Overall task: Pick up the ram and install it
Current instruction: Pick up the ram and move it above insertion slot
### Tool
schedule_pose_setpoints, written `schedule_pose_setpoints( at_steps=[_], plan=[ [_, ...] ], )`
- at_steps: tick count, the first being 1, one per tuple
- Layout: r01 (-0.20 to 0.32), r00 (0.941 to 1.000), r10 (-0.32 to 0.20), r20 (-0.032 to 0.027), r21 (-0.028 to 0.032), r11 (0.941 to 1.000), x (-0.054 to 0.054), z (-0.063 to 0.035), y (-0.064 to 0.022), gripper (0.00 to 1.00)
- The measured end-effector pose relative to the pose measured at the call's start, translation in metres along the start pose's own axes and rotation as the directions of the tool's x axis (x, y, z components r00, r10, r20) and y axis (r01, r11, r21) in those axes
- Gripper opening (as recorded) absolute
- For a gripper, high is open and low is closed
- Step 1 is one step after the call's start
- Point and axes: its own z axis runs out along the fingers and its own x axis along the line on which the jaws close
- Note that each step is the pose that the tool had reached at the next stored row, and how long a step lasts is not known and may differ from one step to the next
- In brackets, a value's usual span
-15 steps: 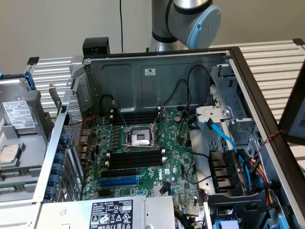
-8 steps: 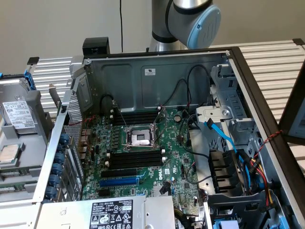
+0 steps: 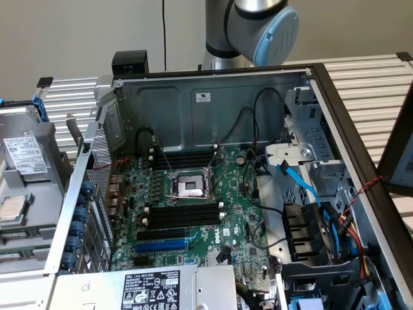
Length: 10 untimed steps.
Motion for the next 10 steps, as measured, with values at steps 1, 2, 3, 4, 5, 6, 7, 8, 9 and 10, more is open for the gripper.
schedule_pose_setpoints(
  at_steps=[1, 2, 3, 4, 5, 6, 7, 8, 9, 10],
  plan=[
    [0.018, 0.9998, -0.018, -0.0007, 0.0017, 0.9998, -0.0001, 0.001, 0.0, 0.1],
    [0.036, 0.9993, -0.036, -0.0015, 0.0034, 0.9993, -0.0002, 0.0021, -0.0001, 0.1],
    [0.054, 0.9985, -0.054, -0.0021, 0.005, 0.9985, -0.0003, 0.0032, -0.0001, 0.1],
    [0.072, 0.9974, -0.072, -0.003, 0.0067, 0.9974, -0.0004, 0.0042, -0.0002, 0.1],
    [0.091, 0.9959, -0.09, -0.0039, 0.0083, 0.9959, -0.0005, 0.0053, -0.0002, 0.1],
    [0.108, 0.9941, -0.108, -0.0049, 0.01, 0.9941, -0.0006, 0.0063, -0.0003, 0.1],
    [0.126, 0.992, -0.126, -0.0058, 0.0116, 0.992, -0.0007, 0.0073, -0.0003, 0.1],
    [0.144, 0.9896, -0.144, -0.0068, 0.0132, 0.9895, -0.0008, 0.0084, -0.0003, 0.1],
    [0.161, 0.9869, -0.161, -0.0077, 0.0147, 0.9868, -0.0009, 0.0094, -0.0004, 0.1],
    [0.179, 0.9838, -0.179, -0.0087, 0.0162, 0.9837, -0.0009, 0.0104, -0.0004, 0.1]
  ],
)
